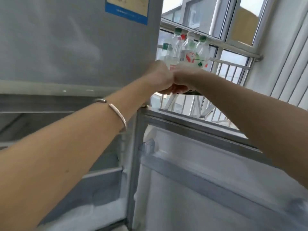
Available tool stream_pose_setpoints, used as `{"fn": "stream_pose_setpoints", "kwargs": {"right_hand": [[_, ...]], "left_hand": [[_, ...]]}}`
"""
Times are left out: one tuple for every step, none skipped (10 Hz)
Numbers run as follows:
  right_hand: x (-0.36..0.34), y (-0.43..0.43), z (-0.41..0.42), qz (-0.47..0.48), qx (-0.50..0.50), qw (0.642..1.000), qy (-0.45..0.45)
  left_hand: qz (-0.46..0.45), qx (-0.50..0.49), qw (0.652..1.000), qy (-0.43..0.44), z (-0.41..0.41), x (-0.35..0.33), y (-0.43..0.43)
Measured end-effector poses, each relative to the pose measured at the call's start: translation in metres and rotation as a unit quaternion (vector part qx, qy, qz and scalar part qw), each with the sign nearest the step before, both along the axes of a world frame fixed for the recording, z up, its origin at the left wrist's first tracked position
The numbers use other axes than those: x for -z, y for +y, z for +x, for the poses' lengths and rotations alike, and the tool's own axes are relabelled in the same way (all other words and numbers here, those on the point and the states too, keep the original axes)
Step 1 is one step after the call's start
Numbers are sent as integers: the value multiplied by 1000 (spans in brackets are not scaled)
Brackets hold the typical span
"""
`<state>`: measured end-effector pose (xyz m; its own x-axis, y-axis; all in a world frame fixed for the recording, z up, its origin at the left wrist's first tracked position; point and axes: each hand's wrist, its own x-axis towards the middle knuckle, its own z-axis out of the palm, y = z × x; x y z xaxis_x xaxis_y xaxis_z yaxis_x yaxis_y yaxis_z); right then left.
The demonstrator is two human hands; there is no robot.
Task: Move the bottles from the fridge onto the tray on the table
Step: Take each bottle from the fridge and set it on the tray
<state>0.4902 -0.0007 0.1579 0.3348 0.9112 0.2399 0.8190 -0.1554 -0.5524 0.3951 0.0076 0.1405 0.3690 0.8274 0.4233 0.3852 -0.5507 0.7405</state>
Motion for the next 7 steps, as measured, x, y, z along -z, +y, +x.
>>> {"fn": "stream_pose_setpoints", "kwargs": {"right_hand": [[36,-4,-50,-54,-51,997,26],[82,0,-91,-118,-121,982,79],[142,20,-132,-194,-171,958,125],[212,52,-174,-231,-198,937,172],[272,89,-217,-236,-204,931,189],[321,130,-258,-222,-182,941,179],[353,156,-286,-176,-151,948,217]], "left_hand": [[-17,-13,997,68,-57,27,-14],[-69,-14,986,153,-103,60,-19],[-126,-27,962,240,-144,104,-1],[-173,-65,934,305,-181,156,21],[-196,-126,919,319,-220,212,49],[-219,-195,910,294,-257,259,80],[-237,-247,892,295,-285,294,94]]}}
